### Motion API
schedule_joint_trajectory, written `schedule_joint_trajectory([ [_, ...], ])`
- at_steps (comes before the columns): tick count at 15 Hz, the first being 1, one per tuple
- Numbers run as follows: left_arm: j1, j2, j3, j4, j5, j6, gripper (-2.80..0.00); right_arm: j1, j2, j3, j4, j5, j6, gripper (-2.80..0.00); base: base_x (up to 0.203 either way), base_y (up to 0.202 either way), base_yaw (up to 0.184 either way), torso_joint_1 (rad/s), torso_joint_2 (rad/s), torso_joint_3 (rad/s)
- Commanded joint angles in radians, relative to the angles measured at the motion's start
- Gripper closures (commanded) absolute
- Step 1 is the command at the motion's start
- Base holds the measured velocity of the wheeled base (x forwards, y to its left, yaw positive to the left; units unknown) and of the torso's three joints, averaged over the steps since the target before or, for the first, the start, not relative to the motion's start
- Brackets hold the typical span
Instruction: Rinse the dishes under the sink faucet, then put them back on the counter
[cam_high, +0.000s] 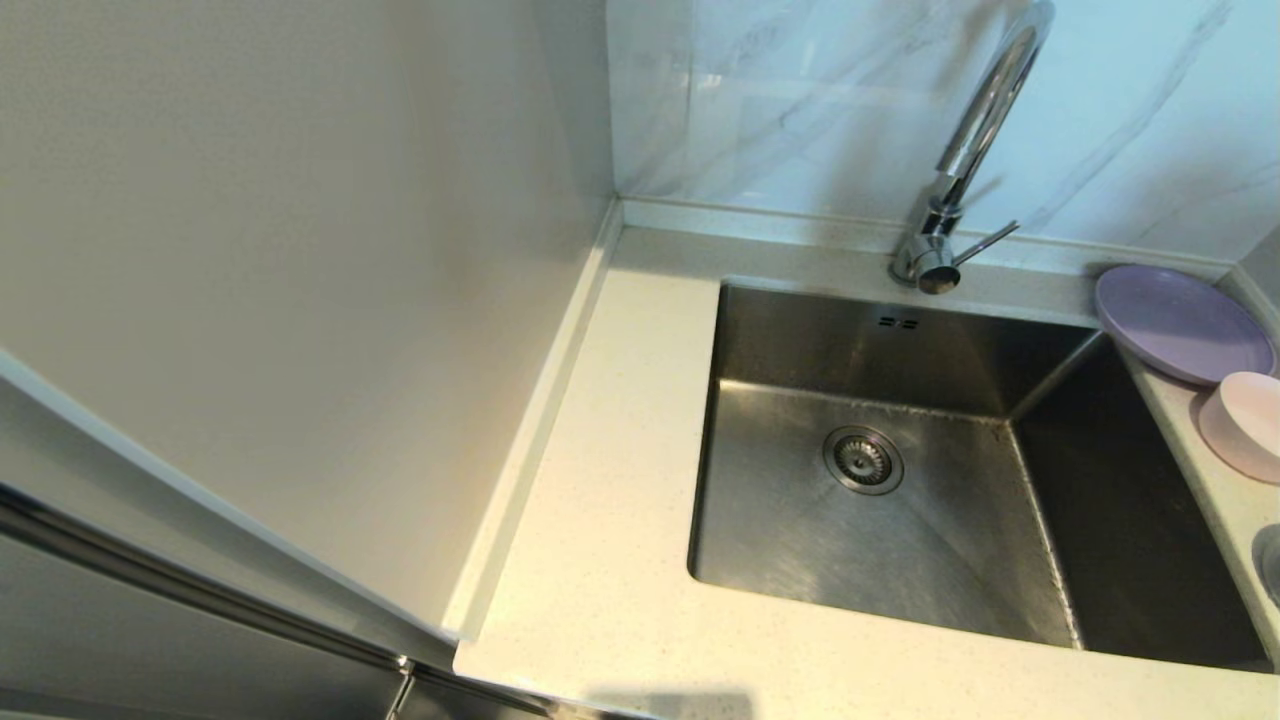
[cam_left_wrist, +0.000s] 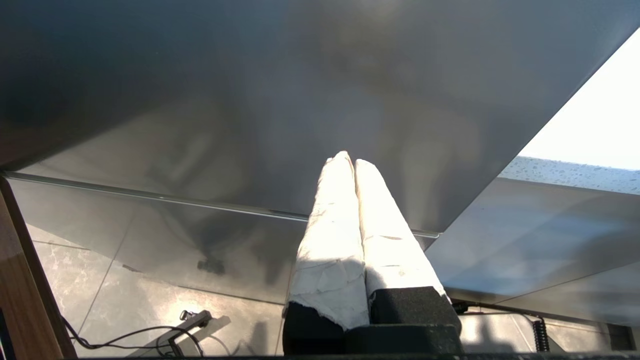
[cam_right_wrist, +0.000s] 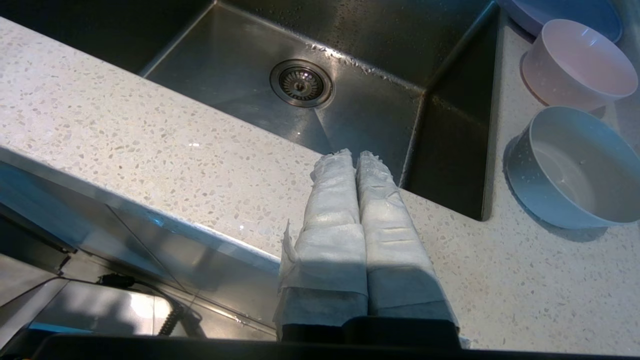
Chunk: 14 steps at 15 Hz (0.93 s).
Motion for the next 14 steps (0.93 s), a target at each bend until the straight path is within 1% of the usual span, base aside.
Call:
schedule_joint_trajectory([
  [1, 0.000, 0.000, 0.000, 0.000, 0.000, 0.000, 0.00, 0.000, 0.002, 0.011, -0.001, 0.000, -0.001, 0.00, 0.000, 0.000, 0.000, 0.000, 0.00, 0.000],
  [14, 0.000, 0.000, 0.000, 0.000, 0.001, 0.000, 0.00, 0.000, 0.004, 0.009, -0.001, 0.000, -0.002, 0.00, 0.000, 0.000, 0.000, 0.000, 0.00, 0.000],
])
